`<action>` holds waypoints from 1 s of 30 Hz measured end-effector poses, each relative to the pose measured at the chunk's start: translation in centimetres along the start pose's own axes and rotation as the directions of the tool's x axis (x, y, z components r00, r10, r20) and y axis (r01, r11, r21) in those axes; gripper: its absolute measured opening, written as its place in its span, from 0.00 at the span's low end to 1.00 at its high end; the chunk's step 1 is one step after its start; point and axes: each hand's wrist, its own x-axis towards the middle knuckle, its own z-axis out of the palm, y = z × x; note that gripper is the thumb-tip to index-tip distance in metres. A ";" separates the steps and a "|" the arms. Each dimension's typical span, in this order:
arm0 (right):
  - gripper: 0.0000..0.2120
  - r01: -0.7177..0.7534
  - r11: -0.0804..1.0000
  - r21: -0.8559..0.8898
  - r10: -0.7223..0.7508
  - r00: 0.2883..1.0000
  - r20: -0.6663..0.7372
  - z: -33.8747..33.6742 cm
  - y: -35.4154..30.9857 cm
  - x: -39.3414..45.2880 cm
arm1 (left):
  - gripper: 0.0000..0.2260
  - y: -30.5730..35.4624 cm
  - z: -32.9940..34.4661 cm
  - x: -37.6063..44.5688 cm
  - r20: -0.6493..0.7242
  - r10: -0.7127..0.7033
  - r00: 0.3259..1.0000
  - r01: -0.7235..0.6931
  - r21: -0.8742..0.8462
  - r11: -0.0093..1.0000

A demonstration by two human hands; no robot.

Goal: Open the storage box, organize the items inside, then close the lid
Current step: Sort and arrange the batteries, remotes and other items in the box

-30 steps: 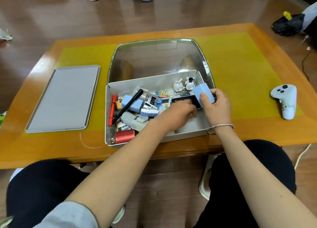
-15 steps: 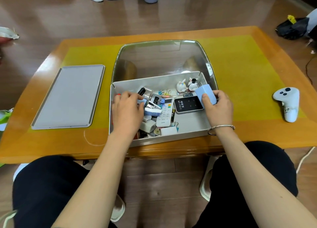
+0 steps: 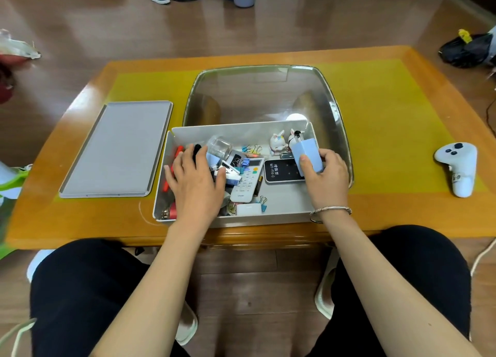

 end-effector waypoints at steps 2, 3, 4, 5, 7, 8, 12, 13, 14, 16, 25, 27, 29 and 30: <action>0.15 0.014 1.000 -0.015 -0.014 1.000 0.013 -0.2 -0.2 -0.1 | 0.23 0.1 0.0 0.1 -0.015 0.017 1.000 -0.018 -0.035 0.999; 0.15 0.030 0.999 -0.025 -0.030 0.999 0.018 -0.4 -0.2 -0.1 | 0.22 0.3 -0.1 0.0 -0.028 0.038 0.999 -0.040 -0.067 0.997; 0.15 0.054 0.998 -0.031 -0.053 0.998 0.022 -0.6 -0.1 0.0 | 0.22 0.6 -0.1 0.0 -0.043 0.068 0.997 -0.072 -0.113 0.991; 0.15 0.084 0.996 -0.036 -0.083 0.996 0.028 -0.8 -0.1 -0.1 | 0.21 1.0 -0.2 0.0 -0.058 0.106 0.993 -0.115 -0.169 0.979; 0.15 0.158 0.987 -0.039 -0.156 0.986 0.058 -1.2 -0.2 -0.1 | 0.20 2.0 -0.2 -0.1 -0.059 0.192 0.980 -0.201 -0.308 0.930; 0.15 0.190 0.981 -0.029 -0.187 0.979 0.084 -1.3 -0.2 -0.2 | 0.19 2.7 -0.1 -0.2 -0.038 0.229 0.973 -0.226 -0.390 0.893; 0.19 0.256 0.964 0.073 -0.266 0.937 0.229 -1.4 0.0 -0.5 | 0.17 5.2 0.4 -0.6 0.105 0.209 0.972 -0.081 -0.689 0.721; 0.20 0.295 0.952 0.081 -0.306 0.920 0.245 -1.4 0.0 -0.6 | 0.17 5.8 0.6 -0.6 0.145 0.193 0.970 -0.029 -0.726 0.687; 0.20 0.339 0.937 0.088 -0.350 0.903 0.249 -1.3 0.1 -0.7 | 0.18 6.2 0.7 -0.7 0.172 0.192 0.966 0.000 -0.746 0.666; 0.19 0.402 0.910 0.100 -0.414 0.878 0.241 -1.1 0.1 -0.8 | 0.20 6.9 1.1 -0.9 0.189 0.220 0.957 -0.003 -0.752 0.659; 0.25 0.380 0.920 0.098 -0.392 0.889 0.238 -0.7 0.2 -0.8 | 0.19 7.0 1.7 -1.4 0.066 0.327 0.943 -0.158 -0.774 0.613; 0.23 0.408 0.911 0.057 -0.409 0.882 0.233 -0.8 0.2 -0.7 | 0.20 7.0 1.5 -1.4 0.088 0.354 0.931 -0.143 -0.805 0.575; 0.19 0.432 0.901 0.025 -0.426 0.874 0.233 -0.9 0.3 -0.6 | 0.21 7.0 1.3 -1.4 0.114 0.347 0.931 -0.100 -0.834 0.542; 0.18 0.430 0.903 0.021 -0.422 0.875 0.236 -0.9 0.4 -0.6 | 0.21 7.0 1.3 -1.4 0.125 0.335 0.934 -0.076 -0.846 0.528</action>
